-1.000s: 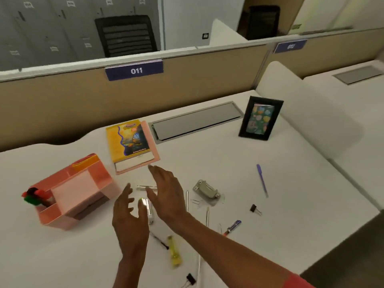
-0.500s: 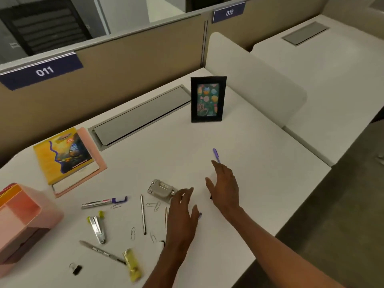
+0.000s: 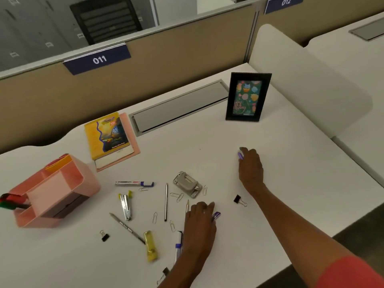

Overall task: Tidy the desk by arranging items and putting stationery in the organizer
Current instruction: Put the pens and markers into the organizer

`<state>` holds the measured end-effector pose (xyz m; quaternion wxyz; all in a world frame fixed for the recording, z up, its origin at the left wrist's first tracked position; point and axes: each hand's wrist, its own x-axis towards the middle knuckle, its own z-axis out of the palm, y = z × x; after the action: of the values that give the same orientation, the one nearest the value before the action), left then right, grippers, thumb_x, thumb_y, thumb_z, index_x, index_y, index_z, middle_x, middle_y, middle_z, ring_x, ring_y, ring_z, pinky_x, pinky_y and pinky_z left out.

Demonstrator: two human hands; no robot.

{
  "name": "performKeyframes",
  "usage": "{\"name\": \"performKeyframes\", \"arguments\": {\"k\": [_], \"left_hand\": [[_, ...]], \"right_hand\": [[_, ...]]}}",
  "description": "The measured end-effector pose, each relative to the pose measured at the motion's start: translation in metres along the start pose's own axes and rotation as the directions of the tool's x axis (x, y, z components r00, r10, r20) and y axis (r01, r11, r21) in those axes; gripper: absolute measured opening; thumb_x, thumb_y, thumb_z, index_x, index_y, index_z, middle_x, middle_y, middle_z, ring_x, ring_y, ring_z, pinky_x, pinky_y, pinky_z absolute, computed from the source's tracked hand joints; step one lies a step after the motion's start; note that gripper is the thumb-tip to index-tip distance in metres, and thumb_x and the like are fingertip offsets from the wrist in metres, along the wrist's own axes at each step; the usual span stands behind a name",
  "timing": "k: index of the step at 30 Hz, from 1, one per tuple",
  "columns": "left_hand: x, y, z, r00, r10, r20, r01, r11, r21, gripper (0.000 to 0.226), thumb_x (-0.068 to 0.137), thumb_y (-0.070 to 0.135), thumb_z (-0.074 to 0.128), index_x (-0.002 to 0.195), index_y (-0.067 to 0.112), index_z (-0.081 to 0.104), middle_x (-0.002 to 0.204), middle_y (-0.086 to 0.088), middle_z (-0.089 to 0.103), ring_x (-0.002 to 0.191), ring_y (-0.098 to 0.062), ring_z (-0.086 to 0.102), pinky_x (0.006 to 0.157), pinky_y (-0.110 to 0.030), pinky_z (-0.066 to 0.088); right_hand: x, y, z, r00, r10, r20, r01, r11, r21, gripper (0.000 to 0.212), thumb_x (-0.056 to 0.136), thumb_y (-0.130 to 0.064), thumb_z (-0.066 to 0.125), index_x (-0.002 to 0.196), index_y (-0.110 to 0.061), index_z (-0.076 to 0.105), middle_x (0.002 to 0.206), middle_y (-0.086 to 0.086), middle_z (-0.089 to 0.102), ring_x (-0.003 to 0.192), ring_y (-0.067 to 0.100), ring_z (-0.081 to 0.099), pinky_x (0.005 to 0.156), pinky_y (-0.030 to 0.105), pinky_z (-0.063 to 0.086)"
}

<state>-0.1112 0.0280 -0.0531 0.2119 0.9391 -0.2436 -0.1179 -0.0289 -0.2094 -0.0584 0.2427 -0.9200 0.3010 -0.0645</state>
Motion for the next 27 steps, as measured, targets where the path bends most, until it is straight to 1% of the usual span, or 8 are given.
{"name": "performKeyframes", "arguments": {"k": [2, 4, 9, 12, 15, 23, 25, 27], "left_hand": [[-0.001, -0.002, -0.001, 0.999, 0.005, -0.035, -0.004, 1.0, 0.029, 0.059, 0.059, 0.013, 0.085, 0.114, 0.026, 0.068, 0.092, 0.009, 0.064, 0.079, -0.012, 0.061, 0.069, -0.023, 0.051], [-0.001, -0.003, -0.002, 0.999, -0.006, -0.054, 0.008, 0.999, 0.036, 0.053, 0.06, 0.008, 0.084, 0.107, 0.027, 0.068, 0.086, 0.009, 0.063, 0.074, -0.011, 0.058, 0.066, -0.022, 0.048], [0.0, -0.013, -0.006, 0.994, -0.065, -0.089, 0.067, 0.998, 0.012, 0.044, 0.066, 0.004, 0.082, 0.104, 0.024, 0.068, 0.086, 0.006, 0.066, 0.073, -0.012, 0.06, 0.064, -0.023, 0.049], [0.001, -0.022, -0.01, 0.989, -0.107, -0.104, 0.107, 0.994, -0.001, 0.037, 0.069, 0.005, 0.081, 0.1, 0.022, 0.069, 0.084, 0.004, 0.067, 0.07, -0.014, 0.06, 0.061, -0.024, 0.049], [0.0, -0.035, -0.012, 0.979, -0.154, -0.134, 0.153, 0.988, -0.012, 0.029, 0.078, 0.007, 0.074, 0.103, 0.021, 0.067, 0.088, 0.002, 0.066, 0.075, -0.018, 0.06, 0.064, -0.027, 0.049], [0.001, -0.076, -0.035, 0.962, -0.175, -0.21, 0.173, 0.985, -0.026, 0.038, 0.065, -0.001, 0.081, 0.097, 0.016, 0.07, 0.081, -0.002, 0.066, 0.067, -0.019, 0.06, 0.058, -0.029, 0.049], [0.004, -0.09, -0.044, 0.952, -0.215, -0.218, 0.208, 0.976, -0.056, 0.037, 0.067, -0.003, 0.077, 0.098, 0.014, 0.07, 0.08, -0.003, 0.066, 0.067, -0.021, 0.059, 0.058, -0.03, 0.048], [0.007, -0.101, -0.053, 0.936, -0.262, -0.235, 0.242, 0.964, -0.11, 0.033, 0.076, -0.002, 0.068, 0.106, 0.012, 0.069, 0.087, -0.006, 0.068, 0.075, -0.024, 0.06, 0.065, -0.033, 0.048]], "right_hand": [[-0.001, -0.011, 0.004, 1.0, -0.021, 0.023, 0.021, 1.0, -0.008, 0.038, 0.096, -0.005, 0.052, 0.134, -0.01, 0.053, 0.116, 0.017, 0.054, 0.106, 0.032, 0.055, 0.083, 0.036, 0.047], [-0.004, -0.02, 0.008, 0.997, -0.05, 0.057, 0.051, 0.999, -0.011, 0.036, 0.095, -0.007, 0.055, 0.131, -0.011, 0.052, 0.113, 0.016, 0.055, 0.102, 0.031, 0.057, 0.082, 0.038, 0.049], [-0.024, -0.046, 0.029, 0.979, -0.156, 0.134, 0.147, 0.986, 0.079, 0.035, 0.092, -0.011, 0.062, 0.125, -0.015, 0.052, 0.109, 0.01, 0.059, 0.096, 0.027, 0.06, 0.08, 0.038, 0.052], [-0.036, -0.064, 0.041, 0.967, -0.178, 0.184, 0.163, 0.982, 0.096, 0.032, 0.091, -0.012, 0.063, 0.121, -0.017, 0.053, 0.107, 0.007, 0.059, 0.093, 0.025, 0.06, 0.08, 0.039, 0.053], [-0.045, -0.079, 0.051, 0.955, -0.205, 0.216, 0.18, 0.975, 0.131, 0.027, 0.091, -0.01, 0.062, 0.116, -0.017, 0.053, 0.104, 0.006, 0.058, 0.091, 0.025, 0.059, 0.08, 0.041, 0.053], [-0.055, -0.103, 0.066, 0.943, -0.219, 0.251, 0.191, 0.973, 0.129, 0.025, 0.091, -0.013, 0.064, 0.113, -0.019, 0.054, 0.102, 0.004, 0.059, 0.09, 0.021, 0.06, 0.079, 0.039, 0.053], [-0.055, -0.109, 0.068, 0.938, -0.233, 0.257, 0.206, 0.97, 0.128, 0.024, 0.09, -0.012, 0.064, 0.111, -0.02, 0.054, 0.1, 0.003, 0.058, 0.089, 0.022, 0.059, 0.079, 0.04, 0.052], [-0.054, -0.117, 0.069, 0.933, -0.237, 0.271, 0.209, 0.969, 0.128, 0.024, 0.09, -0.011, 0.064, 0.111, -0.019, 0.055, 0.099, 0.003, 0.059, 0.089, 0.022, 0.059, 0.079, 0.04, 0.053]]}}
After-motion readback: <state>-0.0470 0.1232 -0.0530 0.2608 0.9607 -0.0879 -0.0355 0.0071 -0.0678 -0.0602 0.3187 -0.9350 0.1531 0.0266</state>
